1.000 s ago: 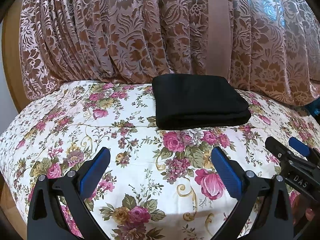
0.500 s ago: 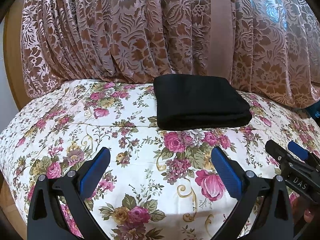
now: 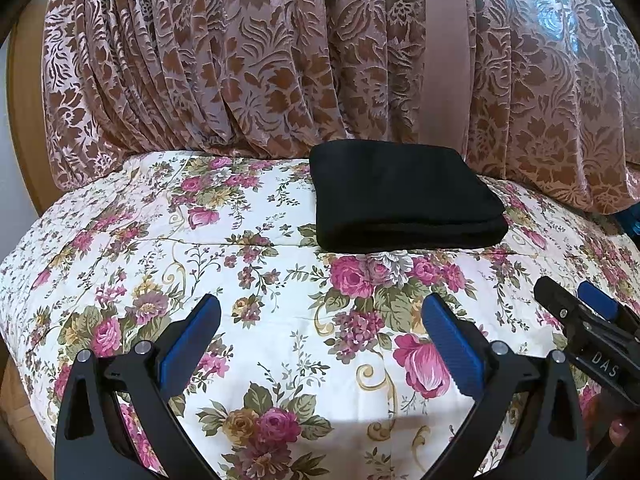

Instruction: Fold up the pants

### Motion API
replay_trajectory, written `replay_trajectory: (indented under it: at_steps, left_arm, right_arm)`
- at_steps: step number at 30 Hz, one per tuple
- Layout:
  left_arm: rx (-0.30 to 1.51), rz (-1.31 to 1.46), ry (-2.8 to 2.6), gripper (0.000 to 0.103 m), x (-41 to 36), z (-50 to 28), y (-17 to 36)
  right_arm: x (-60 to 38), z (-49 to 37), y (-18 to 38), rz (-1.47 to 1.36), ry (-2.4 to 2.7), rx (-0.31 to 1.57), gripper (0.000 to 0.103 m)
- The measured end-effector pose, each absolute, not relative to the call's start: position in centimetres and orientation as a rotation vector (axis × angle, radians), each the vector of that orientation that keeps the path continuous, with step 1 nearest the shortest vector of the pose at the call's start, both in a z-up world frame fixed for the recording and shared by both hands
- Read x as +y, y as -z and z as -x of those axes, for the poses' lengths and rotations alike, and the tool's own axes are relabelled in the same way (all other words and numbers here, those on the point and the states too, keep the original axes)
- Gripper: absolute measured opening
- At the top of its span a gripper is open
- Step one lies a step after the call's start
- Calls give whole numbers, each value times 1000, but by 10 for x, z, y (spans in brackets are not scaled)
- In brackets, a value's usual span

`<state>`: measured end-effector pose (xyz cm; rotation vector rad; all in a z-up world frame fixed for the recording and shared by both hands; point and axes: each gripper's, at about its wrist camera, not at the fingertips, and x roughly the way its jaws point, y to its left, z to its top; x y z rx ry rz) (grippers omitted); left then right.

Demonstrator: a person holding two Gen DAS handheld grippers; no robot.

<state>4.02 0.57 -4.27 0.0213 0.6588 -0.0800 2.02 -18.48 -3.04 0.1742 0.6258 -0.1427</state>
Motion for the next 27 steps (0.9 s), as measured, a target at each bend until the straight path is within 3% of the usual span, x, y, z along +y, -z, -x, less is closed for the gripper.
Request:
replay_trajectory:
  at_steps: [27]
  left_arm:
    - [752,-18,72,101,9,-54,62]
  right_arm:
    - [-187,-27,43,-183,138,661,93]
